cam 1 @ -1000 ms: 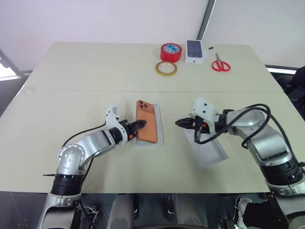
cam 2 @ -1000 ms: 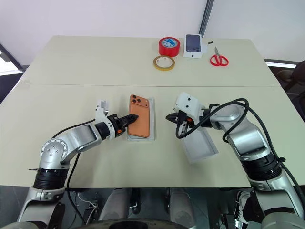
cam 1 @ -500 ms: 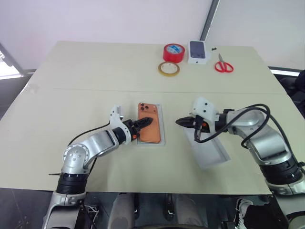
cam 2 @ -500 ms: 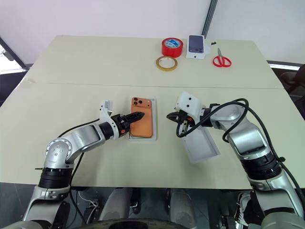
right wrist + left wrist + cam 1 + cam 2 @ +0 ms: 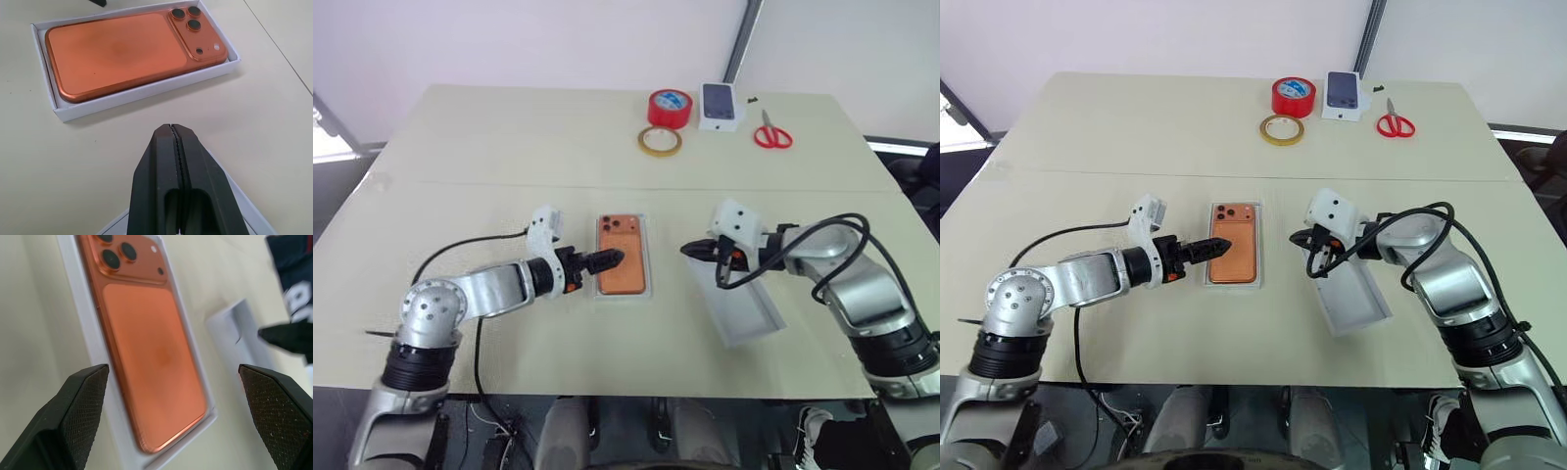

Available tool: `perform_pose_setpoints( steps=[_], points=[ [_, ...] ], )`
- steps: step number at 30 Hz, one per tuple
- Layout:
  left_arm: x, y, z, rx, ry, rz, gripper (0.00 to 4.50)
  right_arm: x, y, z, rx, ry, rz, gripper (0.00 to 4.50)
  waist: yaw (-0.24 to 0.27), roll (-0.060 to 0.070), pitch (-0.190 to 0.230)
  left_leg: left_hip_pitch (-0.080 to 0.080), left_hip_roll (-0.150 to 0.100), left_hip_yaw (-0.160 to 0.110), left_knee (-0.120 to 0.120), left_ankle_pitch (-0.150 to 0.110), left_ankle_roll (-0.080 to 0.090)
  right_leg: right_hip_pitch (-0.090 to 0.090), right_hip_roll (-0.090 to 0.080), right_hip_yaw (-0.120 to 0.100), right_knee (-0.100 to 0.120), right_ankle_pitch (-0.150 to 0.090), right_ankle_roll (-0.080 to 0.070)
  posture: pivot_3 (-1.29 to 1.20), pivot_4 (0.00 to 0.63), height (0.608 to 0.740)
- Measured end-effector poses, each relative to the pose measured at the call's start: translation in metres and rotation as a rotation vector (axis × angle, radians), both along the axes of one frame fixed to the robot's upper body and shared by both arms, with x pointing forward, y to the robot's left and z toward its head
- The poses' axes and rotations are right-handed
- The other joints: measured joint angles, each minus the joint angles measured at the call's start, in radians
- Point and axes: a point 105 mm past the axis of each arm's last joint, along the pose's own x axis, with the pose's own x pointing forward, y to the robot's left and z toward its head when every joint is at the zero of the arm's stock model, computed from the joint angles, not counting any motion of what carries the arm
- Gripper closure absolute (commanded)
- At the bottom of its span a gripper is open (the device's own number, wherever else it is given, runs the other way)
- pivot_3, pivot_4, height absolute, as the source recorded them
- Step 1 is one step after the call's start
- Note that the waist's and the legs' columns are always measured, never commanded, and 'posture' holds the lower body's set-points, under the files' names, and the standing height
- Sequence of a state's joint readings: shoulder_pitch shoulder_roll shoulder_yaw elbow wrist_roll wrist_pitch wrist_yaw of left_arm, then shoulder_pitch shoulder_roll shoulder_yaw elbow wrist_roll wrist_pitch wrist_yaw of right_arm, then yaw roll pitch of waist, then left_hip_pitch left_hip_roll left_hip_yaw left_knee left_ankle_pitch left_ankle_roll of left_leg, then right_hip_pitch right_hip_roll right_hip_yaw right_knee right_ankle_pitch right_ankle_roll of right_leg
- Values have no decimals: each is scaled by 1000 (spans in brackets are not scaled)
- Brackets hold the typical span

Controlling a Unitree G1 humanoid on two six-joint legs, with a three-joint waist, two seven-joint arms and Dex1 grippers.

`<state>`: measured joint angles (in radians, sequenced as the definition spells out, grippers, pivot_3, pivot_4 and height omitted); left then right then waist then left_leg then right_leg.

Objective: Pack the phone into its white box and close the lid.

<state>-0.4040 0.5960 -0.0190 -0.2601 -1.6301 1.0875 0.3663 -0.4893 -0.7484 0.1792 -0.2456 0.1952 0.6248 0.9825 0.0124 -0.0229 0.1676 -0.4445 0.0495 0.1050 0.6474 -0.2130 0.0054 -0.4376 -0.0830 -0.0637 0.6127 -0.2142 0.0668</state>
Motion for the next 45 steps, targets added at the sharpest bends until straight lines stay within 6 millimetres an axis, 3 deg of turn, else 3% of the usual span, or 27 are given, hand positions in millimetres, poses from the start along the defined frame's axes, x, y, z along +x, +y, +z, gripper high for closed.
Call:
perform_pose_setpoints(
  steps=[6, 7, 9, 13, 16, 22, 28, 32, 36, 45],
  points=[
    [6, 14, 5, 129, -84, 1, 37, 1, 0, -1, -9, 2, -6, 4500, -1, 0, 1, -1, 0, 0, 0, -1, -2, -1, 0, 0, 0, 0, 0, 0, 150, 740],
    [8, 19, 7, 165, -109, 10, 272, 2, 1, -1, -18, 2, -7, 4500, -1, 0, 1, -1, 0, 0, 0, -1, -2, -1, 0, 0, 0, 0, 0, 0, 150, 740],
    [13, 32, 7, 245, -152, 42, 937, 5, 3, -3, -46, 1, -23, 4500, -4, 1, 1, -1, 0, 1, -1, -1, -2, -2, 0, 1, 0, 0, 0, 0, 150, 740],
    [23, 57, 9, 404, -234, 100, 2985, 15, 15, -8, -91, 7, -88, 4500, -7, 1, 1, -2, 1, 1, -2, -1, -3, -4, -1, 1, 0, 0, 0, 0, 150, 740],
    [26, 60, 1, 483, -253, 76, 4466, 18, 24, -12, -121, 14, -106, 4500, -2, 1, 1, -4, 0, 1, -2, -1, -3, -6, -4, 0, 0, 0, 0, 0, 150, 740],
    [32, 42, -16, 556, -265, -33, 4466, 26, 41, -27, -228, -21, -117, 4500, 0, 1, 1, -9, -1, 2, 0, -2, -2, -8, -5, 0, 0, 0, 0, 0, 150, 740],
    [39, 5, -22, 537, -292, -146, 4466, 33, 64, -38, -240, -29, -105, 4500, -3, 1, 1, -9, 0, 2, 0, 0, 1, -8, -1, 0, 1, 0, 0, 0, 150, 740],
    [40, -4, -24, 556, -308, -180, 4466, 34, 61, -39, -256, -29, -112, 4500, 0, 1, 1, -7, 0, 1, 1, 1, 1, -6, 0, -1, 1, 0, 0, 0, 150, 740],
    [36, -18, -26, 540, -297, -229, 4466, 25, 47, -39, -277, -15, -113, 4500, 5, 1, 1, -8, -2, 1, 2, -1, 4, -5, -3, -1, 1, 0, 1, 0, 150, 740],
    [19, -72, -31, 490, -297, -412, 4466, -6, -6, -42, -351, 58, -187, 4500, 11, 1, 1, -8, -4, 1, 6, -3, 8, -3, -5, -1, 0, -1, 3, 0, 150, 740]
  ],
)
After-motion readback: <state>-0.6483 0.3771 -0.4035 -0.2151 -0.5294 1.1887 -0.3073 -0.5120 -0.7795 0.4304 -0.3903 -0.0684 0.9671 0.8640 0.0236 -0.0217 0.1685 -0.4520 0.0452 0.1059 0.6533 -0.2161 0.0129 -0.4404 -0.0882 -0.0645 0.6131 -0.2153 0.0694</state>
